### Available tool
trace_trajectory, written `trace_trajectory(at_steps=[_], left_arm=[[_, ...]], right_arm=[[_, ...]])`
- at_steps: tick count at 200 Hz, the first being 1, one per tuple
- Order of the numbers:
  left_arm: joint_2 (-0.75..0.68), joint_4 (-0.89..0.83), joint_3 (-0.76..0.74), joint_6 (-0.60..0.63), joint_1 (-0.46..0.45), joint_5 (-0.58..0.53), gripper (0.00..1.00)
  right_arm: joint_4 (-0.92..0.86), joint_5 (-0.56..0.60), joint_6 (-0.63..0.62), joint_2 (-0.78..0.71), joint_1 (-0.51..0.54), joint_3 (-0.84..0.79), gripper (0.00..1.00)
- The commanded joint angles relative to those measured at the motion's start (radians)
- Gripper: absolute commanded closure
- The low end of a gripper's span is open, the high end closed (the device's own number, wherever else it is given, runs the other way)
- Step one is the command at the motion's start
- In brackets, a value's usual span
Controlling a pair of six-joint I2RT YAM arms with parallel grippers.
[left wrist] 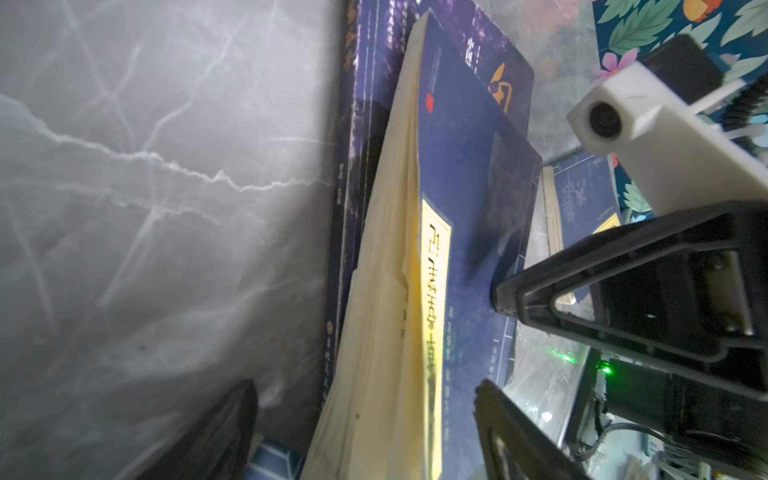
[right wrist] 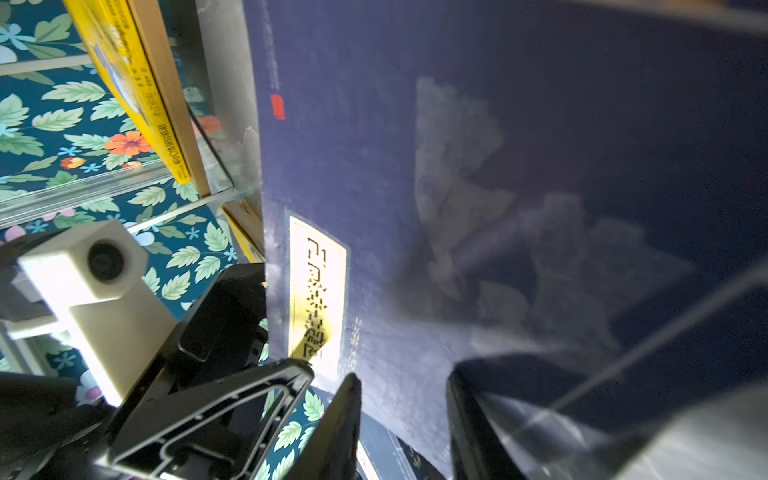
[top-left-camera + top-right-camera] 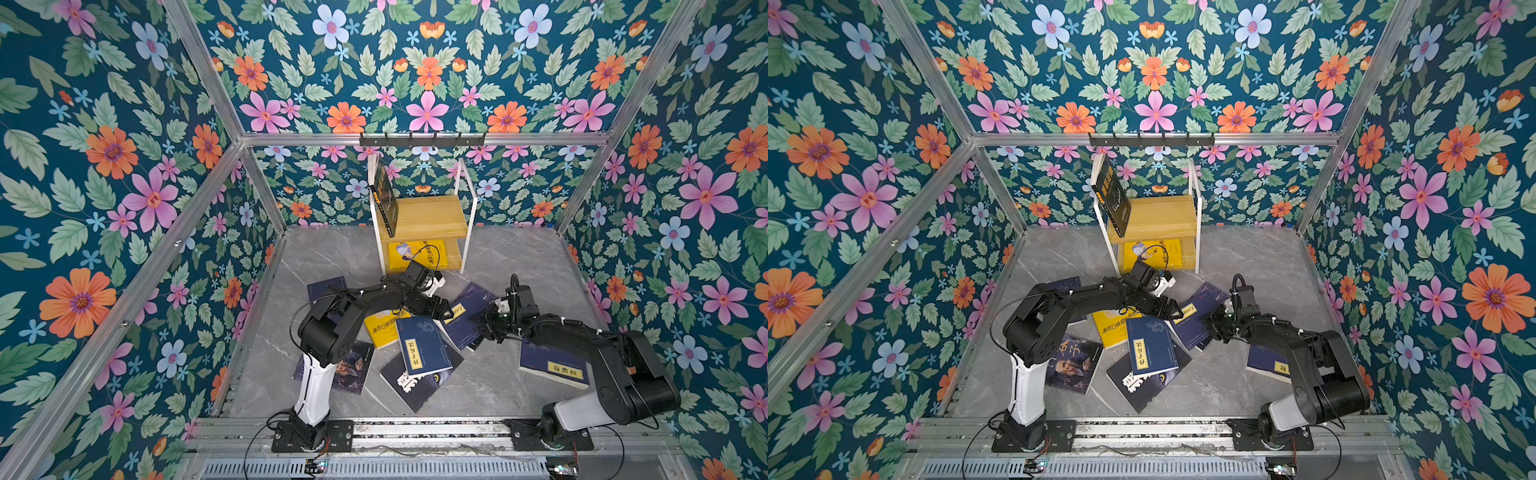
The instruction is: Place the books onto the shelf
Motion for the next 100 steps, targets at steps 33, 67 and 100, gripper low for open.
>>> trace_trajectory(at_steps=[33, 67, 100], left_arm=[[-0.036, -0.042, -0.01, 0.007, 0.003, 0.072, 0.37], [-0.063, -0.031, -0.011, 0.004, 0.013, 0.125, 0.58], [-0.066, -0.032, -0.007, 0.001, 0.016, 0.131, 0.77]], right_arm=[[-0.071, 0.065, 0.016, 0.019, 0.001, -0.012, 0.64], [-0.079, 0.063, 0.007, 0.025, 0.001, -0.009, 0.64], [-0.078, 0.058, 0.002, 0.024, 0.001, -0.01, 0.64]])
